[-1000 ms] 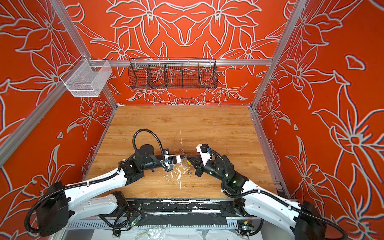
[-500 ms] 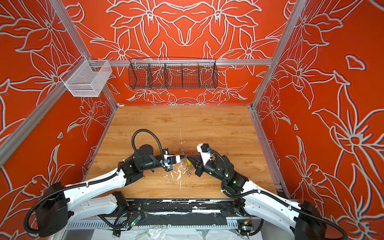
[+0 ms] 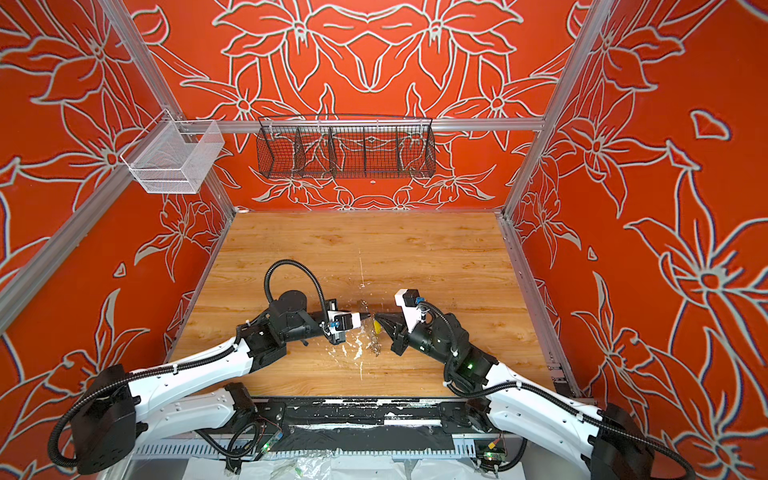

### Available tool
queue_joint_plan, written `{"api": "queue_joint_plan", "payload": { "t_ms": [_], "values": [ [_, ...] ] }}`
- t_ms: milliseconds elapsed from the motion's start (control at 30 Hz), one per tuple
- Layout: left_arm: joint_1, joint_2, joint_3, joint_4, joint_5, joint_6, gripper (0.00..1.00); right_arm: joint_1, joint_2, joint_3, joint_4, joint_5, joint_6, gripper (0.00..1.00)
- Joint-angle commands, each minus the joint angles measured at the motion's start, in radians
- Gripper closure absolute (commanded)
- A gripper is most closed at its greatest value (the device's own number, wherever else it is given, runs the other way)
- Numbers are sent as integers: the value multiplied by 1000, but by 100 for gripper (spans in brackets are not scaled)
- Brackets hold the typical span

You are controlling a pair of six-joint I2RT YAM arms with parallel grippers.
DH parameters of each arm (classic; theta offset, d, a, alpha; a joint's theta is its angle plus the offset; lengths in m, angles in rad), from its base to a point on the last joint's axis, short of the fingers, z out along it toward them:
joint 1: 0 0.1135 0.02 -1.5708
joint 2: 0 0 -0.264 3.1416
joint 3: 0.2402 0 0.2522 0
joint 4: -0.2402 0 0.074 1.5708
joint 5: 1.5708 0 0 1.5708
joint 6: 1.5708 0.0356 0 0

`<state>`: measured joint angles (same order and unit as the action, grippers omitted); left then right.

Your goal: Put the keys on the keyring

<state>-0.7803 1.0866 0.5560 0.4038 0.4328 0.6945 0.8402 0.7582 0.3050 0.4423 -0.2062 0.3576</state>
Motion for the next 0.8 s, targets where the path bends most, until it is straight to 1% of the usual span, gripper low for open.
{"api": "queue_joint_plan", "payload": {
  "t_ms": [0,33,67,100,333,433,533,767],
  "values": [
    [-5,-33,-2,44,32,1,100,-13,-2,-17,-23,59,0,86],
    [-5,-33,-1,43,27,-6,100,-13,-6,-19,-24,53,-7,75],
    [-6,-33,3,43,21,-16,100,-13,-13,-20,-26,51,-13,69],
    [-4,-33,9,38,14,-29,100,-13,-21,-23,-31,52,-21,68],
    [1,-9,58,6,21,-99,100,-12,-91,-35,-45,38,-58,65],
    [17,-2,74,7,31,-154,100,-13,-107,-41,-59,58,-67,65],
    [47,5,86,30,46,-239,100,-13,-130,-49,-68,89,-82,63],
    [119,24,122,54,97,-429,100,-13,-167,-42,-151,292,-73,58]
  ]
}}
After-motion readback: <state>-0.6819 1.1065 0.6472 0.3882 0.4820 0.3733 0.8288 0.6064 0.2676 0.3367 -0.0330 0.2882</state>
